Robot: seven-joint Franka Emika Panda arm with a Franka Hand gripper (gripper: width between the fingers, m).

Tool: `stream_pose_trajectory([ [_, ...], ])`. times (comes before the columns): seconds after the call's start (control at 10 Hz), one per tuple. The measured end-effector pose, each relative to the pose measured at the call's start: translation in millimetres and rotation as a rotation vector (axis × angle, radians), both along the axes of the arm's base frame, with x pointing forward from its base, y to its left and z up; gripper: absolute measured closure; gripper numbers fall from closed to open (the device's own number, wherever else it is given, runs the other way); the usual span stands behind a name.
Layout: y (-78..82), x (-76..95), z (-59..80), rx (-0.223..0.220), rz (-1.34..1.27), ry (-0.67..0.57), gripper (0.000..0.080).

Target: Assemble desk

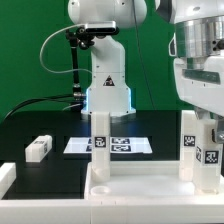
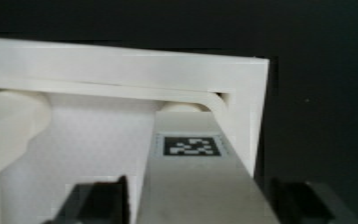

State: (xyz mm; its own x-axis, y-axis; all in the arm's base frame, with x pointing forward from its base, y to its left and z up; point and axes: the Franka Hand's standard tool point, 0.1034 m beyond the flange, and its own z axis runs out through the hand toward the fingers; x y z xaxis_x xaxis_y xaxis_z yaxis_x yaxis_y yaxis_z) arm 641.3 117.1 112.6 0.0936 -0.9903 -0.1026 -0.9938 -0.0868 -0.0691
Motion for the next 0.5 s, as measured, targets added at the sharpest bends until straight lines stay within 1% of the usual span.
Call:
stream_pose_trajectory([
  [0.1, -0.3, 0.1, 0.3, -0.004, 0.042, -0.005, 0.0291],
  [0.2, -0.9, 0.7, 1.6, -0.017, 0.268, -0.030, 0.0175],
  [0.3, 0.4, 0.5, 2.3, -0.026, 0.462, -0.050, 0.0175],
  [0.4, 4.3, -6.1, -0.2, -0.022, 0.658, -0.042, 0.0155],
  [0.5, 2.6, -5.2, -1.5, -0.038, 0.712, -0.072, 0.0155],
])
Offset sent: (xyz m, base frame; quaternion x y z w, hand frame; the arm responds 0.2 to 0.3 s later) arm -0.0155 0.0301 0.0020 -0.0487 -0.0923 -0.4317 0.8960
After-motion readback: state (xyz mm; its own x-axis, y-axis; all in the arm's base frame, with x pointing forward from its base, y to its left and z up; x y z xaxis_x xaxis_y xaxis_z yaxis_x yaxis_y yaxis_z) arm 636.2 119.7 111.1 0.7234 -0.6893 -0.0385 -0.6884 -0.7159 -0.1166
